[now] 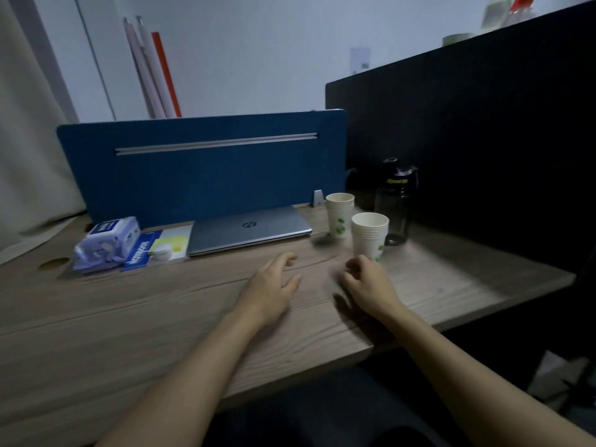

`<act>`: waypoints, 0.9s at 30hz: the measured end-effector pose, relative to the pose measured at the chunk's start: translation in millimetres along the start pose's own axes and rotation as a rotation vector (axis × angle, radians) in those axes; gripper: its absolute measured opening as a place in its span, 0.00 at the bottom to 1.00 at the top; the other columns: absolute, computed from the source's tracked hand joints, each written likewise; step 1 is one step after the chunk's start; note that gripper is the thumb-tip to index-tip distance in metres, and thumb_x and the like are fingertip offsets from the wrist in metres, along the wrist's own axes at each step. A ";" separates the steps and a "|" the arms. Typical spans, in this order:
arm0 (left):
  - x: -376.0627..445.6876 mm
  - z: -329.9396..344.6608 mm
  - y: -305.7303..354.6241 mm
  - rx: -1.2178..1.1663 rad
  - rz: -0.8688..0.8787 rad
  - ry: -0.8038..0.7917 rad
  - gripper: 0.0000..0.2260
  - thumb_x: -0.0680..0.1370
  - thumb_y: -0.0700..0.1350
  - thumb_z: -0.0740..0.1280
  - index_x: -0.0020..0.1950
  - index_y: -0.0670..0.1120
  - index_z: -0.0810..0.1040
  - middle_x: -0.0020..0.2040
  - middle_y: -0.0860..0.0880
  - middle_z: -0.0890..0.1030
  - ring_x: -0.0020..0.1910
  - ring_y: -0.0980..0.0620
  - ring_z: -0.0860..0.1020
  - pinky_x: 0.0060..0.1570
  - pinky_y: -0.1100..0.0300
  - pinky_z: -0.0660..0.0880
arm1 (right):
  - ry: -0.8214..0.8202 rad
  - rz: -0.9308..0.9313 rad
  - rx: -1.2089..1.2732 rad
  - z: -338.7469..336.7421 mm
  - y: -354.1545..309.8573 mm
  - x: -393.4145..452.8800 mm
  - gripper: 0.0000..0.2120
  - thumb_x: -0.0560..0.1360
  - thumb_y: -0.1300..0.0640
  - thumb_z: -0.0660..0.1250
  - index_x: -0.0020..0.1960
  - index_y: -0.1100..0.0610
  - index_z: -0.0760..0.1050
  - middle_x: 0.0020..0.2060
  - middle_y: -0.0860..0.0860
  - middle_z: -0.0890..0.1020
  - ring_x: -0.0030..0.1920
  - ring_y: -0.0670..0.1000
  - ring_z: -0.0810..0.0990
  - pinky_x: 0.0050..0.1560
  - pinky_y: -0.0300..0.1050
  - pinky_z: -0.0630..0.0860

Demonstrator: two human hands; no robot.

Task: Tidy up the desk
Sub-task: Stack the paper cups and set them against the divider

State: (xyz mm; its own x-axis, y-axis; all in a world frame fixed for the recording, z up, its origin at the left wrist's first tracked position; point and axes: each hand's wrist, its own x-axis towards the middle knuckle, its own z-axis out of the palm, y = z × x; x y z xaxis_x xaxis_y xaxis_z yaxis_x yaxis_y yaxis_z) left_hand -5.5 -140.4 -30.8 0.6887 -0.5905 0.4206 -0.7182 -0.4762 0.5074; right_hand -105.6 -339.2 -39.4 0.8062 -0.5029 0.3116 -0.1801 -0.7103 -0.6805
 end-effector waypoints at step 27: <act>118.7 82.9 40.9 -0.597 -0.070 -0.020 0.21 0.77 0.46 0.66 0.69 0.60 0.70 0.59 0.64 0.78 0.55 0.68 0.78 0.51 0.72 0.73 | 0.067 -0.116 0.449 -29.3 45.4 113.9 0.20 0.75 0.55 0.72 0.65 0.49 0.74 0.57 0.46 0.83 0.56 0.45 0.82 0.58 0.53 0.80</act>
State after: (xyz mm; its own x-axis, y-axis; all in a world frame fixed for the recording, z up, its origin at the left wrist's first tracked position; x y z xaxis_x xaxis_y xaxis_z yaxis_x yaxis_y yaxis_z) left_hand 38.6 -283.9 -22.5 0.7264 -0.5856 0.3598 -0.4871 -0.0693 0.8706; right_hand -38.5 -443.1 -15.3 0.7656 -0.4743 0.4346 0.1826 -0.4876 -0.8538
